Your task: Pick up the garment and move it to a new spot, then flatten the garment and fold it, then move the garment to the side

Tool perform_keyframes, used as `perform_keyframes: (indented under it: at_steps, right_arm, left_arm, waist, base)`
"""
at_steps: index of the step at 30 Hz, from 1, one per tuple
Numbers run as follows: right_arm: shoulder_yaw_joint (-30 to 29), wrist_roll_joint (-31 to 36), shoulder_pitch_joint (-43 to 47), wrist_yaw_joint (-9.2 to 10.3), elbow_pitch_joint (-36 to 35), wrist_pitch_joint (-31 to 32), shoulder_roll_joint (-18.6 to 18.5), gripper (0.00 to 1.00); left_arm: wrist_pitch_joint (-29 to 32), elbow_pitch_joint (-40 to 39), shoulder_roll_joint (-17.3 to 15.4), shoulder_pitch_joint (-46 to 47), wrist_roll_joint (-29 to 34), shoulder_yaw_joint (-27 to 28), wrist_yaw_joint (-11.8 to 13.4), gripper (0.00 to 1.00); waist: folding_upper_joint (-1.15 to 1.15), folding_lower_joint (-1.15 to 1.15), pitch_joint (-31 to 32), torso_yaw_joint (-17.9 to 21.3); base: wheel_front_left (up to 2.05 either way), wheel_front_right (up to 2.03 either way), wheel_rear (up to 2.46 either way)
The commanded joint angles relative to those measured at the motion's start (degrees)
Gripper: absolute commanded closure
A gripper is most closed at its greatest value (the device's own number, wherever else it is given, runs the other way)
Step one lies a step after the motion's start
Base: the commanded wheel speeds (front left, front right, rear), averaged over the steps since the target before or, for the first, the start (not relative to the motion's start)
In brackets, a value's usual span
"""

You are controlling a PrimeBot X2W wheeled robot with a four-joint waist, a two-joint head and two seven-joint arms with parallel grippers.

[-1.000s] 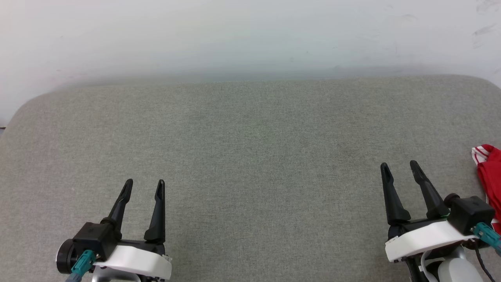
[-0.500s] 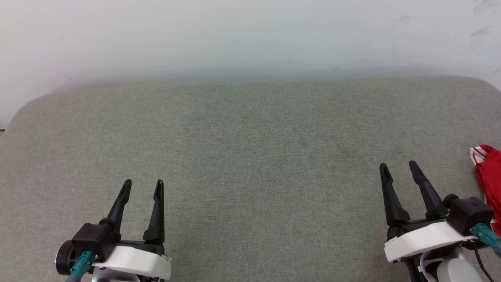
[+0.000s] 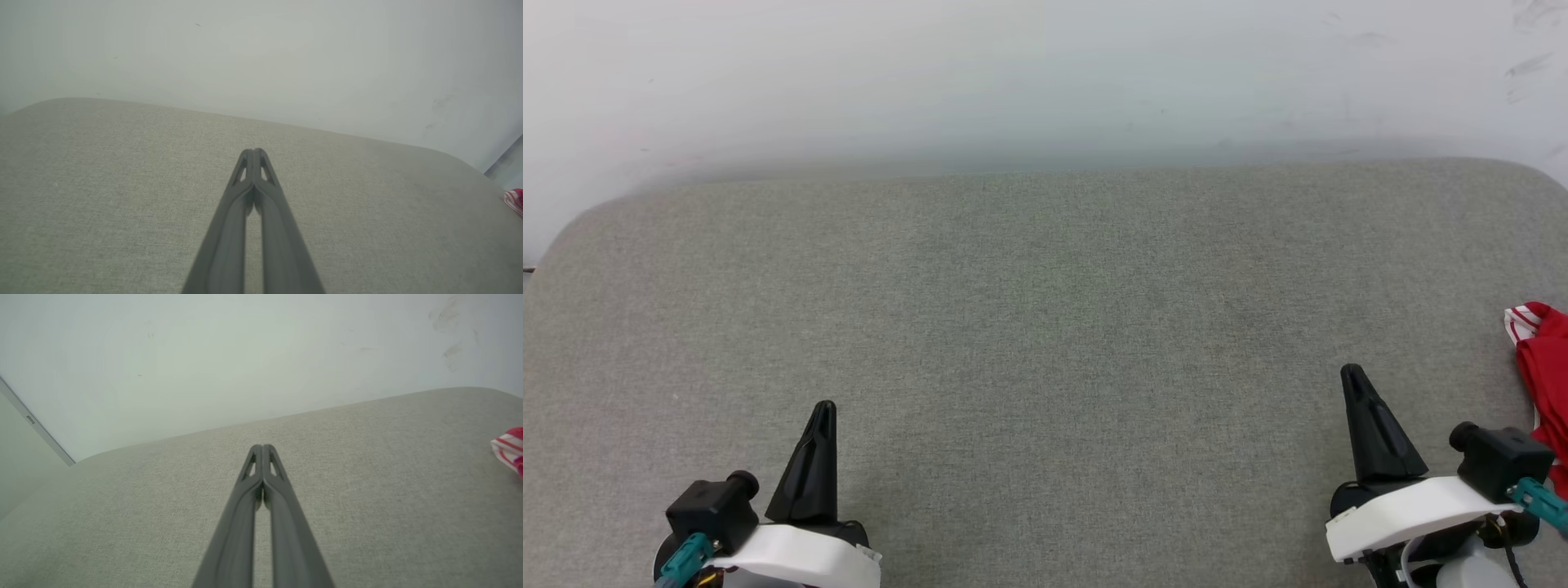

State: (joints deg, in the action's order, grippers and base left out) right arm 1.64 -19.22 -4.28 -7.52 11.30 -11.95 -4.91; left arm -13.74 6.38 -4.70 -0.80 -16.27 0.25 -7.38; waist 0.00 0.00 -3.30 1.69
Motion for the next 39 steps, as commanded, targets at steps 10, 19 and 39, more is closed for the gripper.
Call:
perform_keyframes:
  at_steps: [10, 19, 39]
  right_arm:
    - [-1.2, -11.9, -1.1, 0.01, -0.3, 2.7, 0.2, 1.0]
    - [-2.0, -20.0, -1.3, 0.01, 0.1, 4.6, 0.3, 1.0]
    - [-3.4, -34.5, -1.6, 0.02, 0.7, 8.2, 0.6, 1.0]
  left_arm:
    - [2.7, 0.7, -0.3, 2.1, -12.6, 0.5, 0.0, 1.0]
    - [4.6, 1.7, -0.3, 2.8, -21.2, 0.9, 0.0, 1.0]
    - [8.3, 3.2, -0.2, 4.1, -36.4, 1.7, -0.1, 1.0]
  waist:
    - [0.0, 0.0, 0.3, -0.2]
    - [0.0, 0.0, 0.5, -0.3]
    - [0.0, 0.0, 1.0, -0.5]
  base:
    - [0.0, 0.0, 0.0]
    - [0.0, 0.0, 0.0]
    - [0.0, 0.0, 0.0]
